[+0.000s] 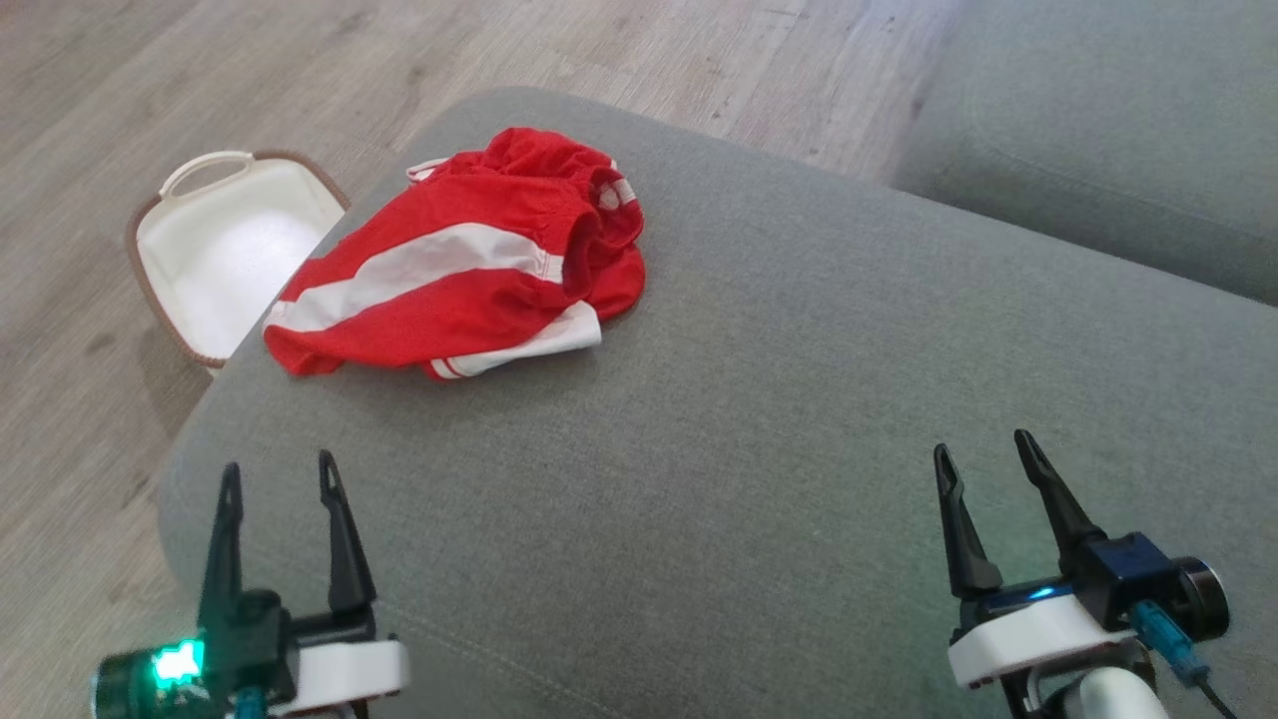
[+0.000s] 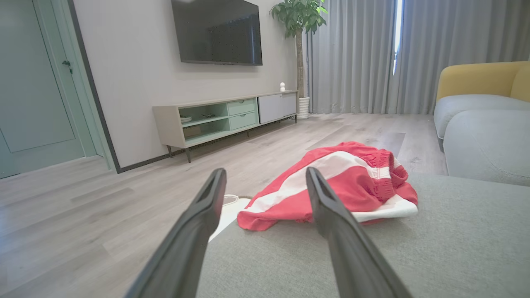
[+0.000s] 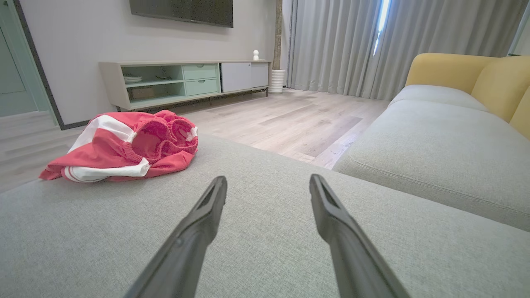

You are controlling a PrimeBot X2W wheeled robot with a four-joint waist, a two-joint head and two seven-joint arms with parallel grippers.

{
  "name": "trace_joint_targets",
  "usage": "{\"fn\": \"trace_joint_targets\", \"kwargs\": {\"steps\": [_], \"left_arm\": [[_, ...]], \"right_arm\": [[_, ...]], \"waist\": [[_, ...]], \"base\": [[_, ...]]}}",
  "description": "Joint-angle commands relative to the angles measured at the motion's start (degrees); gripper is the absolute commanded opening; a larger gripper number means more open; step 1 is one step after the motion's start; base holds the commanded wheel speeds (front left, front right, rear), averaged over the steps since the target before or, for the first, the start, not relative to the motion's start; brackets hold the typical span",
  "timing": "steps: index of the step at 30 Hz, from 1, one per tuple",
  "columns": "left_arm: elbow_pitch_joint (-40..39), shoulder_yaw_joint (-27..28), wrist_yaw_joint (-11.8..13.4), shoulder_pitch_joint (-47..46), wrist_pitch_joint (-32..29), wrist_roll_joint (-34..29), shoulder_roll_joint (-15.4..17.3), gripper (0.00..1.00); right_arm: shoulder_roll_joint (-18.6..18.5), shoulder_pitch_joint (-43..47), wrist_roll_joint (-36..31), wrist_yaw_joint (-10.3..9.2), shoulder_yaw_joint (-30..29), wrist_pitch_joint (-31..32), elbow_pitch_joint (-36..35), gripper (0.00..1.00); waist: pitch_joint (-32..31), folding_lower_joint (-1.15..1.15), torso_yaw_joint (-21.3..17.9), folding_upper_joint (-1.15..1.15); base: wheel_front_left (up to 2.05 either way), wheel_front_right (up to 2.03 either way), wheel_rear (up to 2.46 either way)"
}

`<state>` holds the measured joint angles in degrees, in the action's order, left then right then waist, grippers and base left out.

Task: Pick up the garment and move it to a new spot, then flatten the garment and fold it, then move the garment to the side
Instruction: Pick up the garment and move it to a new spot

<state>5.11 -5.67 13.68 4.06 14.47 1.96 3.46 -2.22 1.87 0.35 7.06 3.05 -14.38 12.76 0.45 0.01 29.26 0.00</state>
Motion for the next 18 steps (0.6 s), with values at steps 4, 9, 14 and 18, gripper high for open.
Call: {"fn": "trace_joint_targets", "kwargs": {"steps": [4, 9, 14, 18], "left_arm": [[-3.0, 2.7, -1.2, -7.0, 0.5, -1.2, 3.0, 1.00], [0.3, 3.0, -5.3, -19.3, 0.5, 0.3, 5.5, 1.00], [15.1, 0.4, -11.6, -39.2, -3.3, 2.6, 5.4, 1.00], [28.1, -1.2, -14.1, -51.1, -11.3, 3.9, 4.0, 1.00]], "right_arm": [[-0.7, -1.8, -2.7, 0.43, 0.2, -0.6, -2.0, 1.00], [-0.7, -1.7, -7.2, 0.43, -2.0, -0.6, -3.5, 1.00], [-4.9, -2.4, -9.6, 0.43, -2.7, -0.6, -5.1, 1.00], [-7.2, -3.1, -9.8, 0.43, -3.9, -0.6, -6.3, 1.00]], "waist": [[2.2, -0.01, 1.1, 0.00], [7.5, -0.01, 1.3, 0.00], [14.5, -0.01, 0.8, 0.00], [17.4, -0.01, 0.5, 0.00]], "base": [[0.00, 0.00, 0.00], [0.00, 0.00, 0.00], [0.00, 0.00, 0.00], [0.00, 0.00, 0.00]]}}
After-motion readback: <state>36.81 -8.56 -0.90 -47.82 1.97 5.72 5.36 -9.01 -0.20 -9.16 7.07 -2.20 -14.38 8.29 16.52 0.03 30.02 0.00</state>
